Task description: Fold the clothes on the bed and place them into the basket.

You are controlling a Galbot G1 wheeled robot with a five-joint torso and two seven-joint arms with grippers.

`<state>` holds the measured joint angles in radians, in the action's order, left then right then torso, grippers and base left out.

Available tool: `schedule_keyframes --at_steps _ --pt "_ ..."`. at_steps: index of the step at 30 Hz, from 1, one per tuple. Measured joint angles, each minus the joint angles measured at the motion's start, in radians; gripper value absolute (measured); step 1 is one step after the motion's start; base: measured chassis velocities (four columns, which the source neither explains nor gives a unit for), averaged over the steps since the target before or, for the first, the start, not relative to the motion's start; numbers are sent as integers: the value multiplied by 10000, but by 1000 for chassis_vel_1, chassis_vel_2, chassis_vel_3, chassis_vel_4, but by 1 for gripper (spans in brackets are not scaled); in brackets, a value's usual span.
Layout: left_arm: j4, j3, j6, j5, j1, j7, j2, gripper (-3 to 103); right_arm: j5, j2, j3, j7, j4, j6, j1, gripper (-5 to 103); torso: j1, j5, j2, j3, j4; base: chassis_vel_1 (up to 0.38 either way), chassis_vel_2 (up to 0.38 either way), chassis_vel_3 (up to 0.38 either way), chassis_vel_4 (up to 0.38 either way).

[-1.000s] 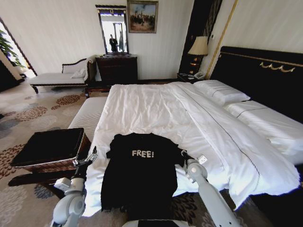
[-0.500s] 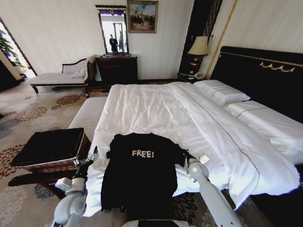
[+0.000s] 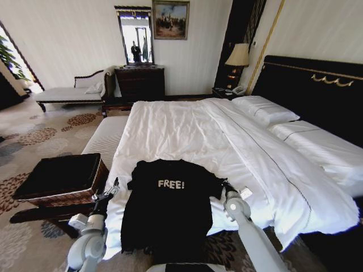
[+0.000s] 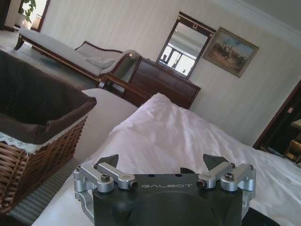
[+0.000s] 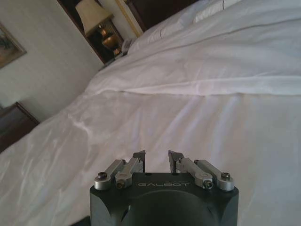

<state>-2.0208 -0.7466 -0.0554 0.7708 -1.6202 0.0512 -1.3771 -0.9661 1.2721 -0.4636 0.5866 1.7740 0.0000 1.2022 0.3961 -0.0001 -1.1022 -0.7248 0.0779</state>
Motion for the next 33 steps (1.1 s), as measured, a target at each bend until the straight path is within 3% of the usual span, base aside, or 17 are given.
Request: schedule_keyframes --at_steps 2,5,8,12,13,15,16,17,22,24,26,27,31,32,33 --pt "26 32 -3 4 -73 -70 20 100 67 71 -115 -26 193 170 45 27 0 0 0 0 0 0 0 0 0" --pt "56 358 91 -236 -449 -410 40 100 85 218 -424 -12 866 593 241 44 -1 0 0 1 -2 0 0 0 0" --pt "136 600 189 -520 -580 -501 -37 100 90 268 -587 -9 1242 680 439 49 -1 1 0 1 -2 0 0 0 0" --pt "375 925 259 -803 -576 -492 -222 100 70 500 -986 22 1964 681 937 71 -1 0 0 0 -1 0 0 0 0" --pt "375 925 259 -803 -576 -492 -222 100 70 500 -986 22 1964 681 937 71 -1 0 0 0 -1 0 0 0 0" --pt "434 976 114 -575 -456 -406 -238 100 70 630 -1075 39 2167 656 1112 77 -1 1 -1 1 0 0 0 0 0" --pt "710 1081 -423 159 89 -184 -143 100 151 933 -1127 82 2322 615 1343 92 -1 1 -1 1 0 0 0 0 0" --pt "834 1141 -594 361 291 -124 -94 100 180 997 -1122 101 2308 606 1356 97 -1 1 0 1 0 0 0 0 0" --pt "1206 1372 -987 730 1007 41 0 100 225 1190 -1040 217 2112 525 1320 100 0 1 0 -1 -2 0 0 0 0" --pt "1481 1677 -939 -218 1442 75 185 100 227 1274 -971 267 2047 482 1263 100 0 1 0 0 0 0 0 0 0" --pt "1817 2091 -534 -1958 1752 64 529 100 227 1321 -897 314 2008 429 1213 100 0 0 0 0 1 0 0 0 0" --pt "1817 2091 -534 -1958 1752 64 529 100 227 1321 -897 314 2008 429 1213 100 0 0 0 0 1 0 0 0 0" --pt "2419 2716 818 -6043 2076 -232 1196 100 246 1411 -833 386 1928 375 1141 100 0 1 0 -1 -1 0 0 0 0" --pt "2560 2773 1002 -6755 2152 -252 1268 100 246 1425 -831 410 1919 362 1142 100 0 0 0 -1 -1 0 0 0 0" --pt "2560 2773 1002 -6755 2152 -252 1268 100 246 1425 -831 410 1919 362 1142 100 0 0 0 -1 -1 0 0 0 0"
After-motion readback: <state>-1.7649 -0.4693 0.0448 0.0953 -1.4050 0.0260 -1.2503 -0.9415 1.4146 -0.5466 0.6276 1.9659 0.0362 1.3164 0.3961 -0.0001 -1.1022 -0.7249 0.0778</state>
